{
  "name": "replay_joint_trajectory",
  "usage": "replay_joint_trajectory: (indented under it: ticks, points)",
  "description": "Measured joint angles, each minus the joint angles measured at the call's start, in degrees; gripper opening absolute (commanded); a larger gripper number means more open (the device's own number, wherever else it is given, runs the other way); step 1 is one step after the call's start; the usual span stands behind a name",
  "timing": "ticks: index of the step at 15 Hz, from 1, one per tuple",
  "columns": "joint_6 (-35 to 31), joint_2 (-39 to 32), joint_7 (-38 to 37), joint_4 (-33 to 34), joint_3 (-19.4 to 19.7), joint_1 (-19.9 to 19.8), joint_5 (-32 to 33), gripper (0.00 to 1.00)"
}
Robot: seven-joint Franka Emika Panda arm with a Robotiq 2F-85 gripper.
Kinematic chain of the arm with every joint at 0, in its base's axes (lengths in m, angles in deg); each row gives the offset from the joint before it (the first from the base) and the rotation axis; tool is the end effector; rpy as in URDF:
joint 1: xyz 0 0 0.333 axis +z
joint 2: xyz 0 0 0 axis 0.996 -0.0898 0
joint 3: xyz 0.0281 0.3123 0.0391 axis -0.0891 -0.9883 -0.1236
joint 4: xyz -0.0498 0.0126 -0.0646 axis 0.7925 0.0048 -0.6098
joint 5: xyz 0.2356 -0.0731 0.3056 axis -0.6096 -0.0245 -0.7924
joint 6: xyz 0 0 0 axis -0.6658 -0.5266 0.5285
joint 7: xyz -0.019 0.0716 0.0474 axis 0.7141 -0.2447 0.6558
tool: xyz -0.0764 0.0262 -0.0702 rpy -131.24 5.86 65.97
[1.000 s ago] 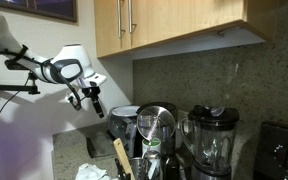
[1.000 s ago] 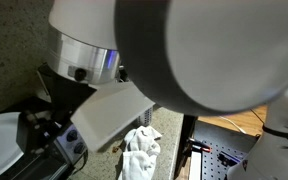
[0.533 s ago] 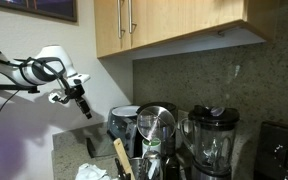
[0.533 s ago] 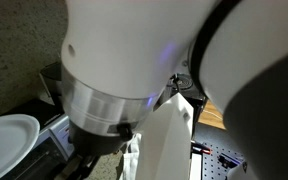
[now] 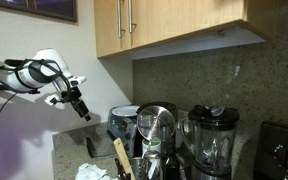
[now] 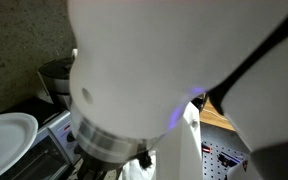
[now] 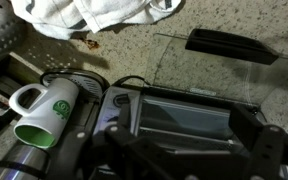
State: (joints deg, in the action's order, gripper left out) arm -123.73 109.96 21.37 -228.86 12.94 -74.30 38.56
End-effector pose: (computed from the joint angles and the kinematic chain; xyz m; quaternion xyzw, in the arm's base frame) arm 0.3435 0.2471 0.4303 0.9764 0.0663 0.2023 0.0367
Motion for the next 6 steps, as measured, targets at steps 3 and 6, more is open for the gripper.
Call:
replay_joint_trajectory:
  ticks: [3, 6]
  points:
    - [0.0, 0.0, 0.0, -0.1, -0.3, -0.2, 0.2, 1.00]
    - [0.0, 0.0, 0.0, -0.1, -0.3, -0.2, 0.3, 1.00]
